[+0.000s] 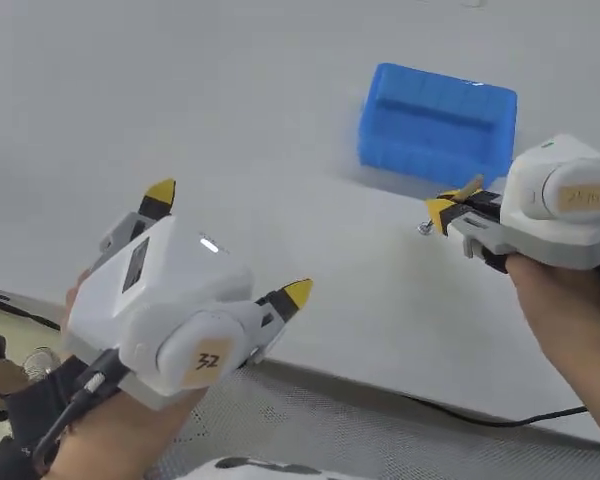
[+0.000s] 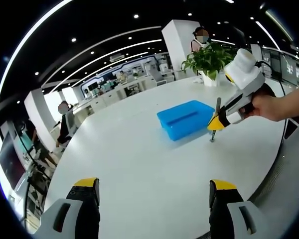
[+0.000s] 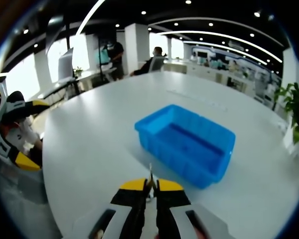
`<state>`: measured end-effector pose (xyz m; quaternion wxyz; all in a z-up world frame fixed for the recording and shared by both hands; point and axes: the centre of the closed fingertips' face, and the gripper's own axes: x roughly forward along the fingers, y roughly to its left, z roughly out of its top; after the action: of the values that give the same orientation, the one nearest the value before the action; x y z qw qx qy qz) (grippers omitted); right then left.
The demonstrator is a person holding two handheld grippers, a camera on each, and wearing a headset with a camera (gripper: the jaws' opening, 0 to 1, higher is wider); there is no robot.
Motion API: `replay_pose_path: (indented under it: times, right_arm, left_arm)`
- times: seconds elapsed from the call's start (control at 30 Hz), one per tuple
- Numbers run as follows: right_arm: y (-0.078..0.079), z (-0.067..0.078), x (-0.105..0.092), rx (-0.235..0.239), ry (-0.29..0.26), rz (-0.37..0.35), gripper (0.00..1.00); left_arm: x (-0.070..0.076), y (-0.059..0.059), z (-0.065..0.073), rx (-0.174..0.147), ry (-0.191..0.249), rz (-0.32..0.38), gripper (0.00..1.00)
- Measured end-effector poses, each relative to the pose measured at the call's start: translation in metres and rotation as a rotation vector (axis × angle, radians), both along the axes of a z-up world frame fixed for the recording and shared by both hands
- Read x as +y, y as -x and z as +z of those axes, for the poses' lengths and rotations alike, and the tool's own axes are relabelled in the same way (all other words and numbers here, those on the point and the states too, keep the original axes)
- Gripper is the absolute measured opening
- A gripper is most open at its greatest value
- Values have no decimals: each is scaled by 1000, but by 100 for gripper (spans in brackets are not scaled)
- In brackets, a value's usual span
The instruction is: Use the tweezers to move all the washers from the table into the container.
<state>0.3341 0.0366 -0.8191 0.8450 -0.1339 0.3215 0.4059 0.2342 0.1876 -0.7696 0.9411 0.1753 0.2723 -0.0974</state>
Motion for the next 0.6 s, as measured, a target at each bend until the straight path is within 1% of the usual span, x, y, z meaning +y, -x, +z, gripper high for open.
replay_pose_path:
  times: [0.07, 0.17, 0.27, 0.3, 0.33, 0.5, 0.6]
  right_arm:
    - [1, 0, 2, 17, -3, 10, 3]
    - [2, 8, 5, 18, -19, 19, 3]
    - [1, 18, 7, 5, -25, 28, 3]
    - [0, 24, 8, -1, -32, 31, 3]
    - [0, 26, 8, -3, -35, 31, 3]
    - [-4, 48, 11, -27, -60, 40, 3]
    - [-7, 57, 13, -37, -72, 39, 3]
  left_arm:
    - [0, -1, 1, -8, 1, 2, 93]
    - [1, 0, 1, -6, 1, 5, 93]
    - [1, 0, 1, -5, 0, 7, 93]
    - [1, 0, 1, -5, -1, 7, 93]
    - [1, 0, 1, -5, -1, 7, 93]
    - [1, 0, 1, -6, -2, 8, 93]
    - [0, 0, 1, -4, -3, 5, 93]
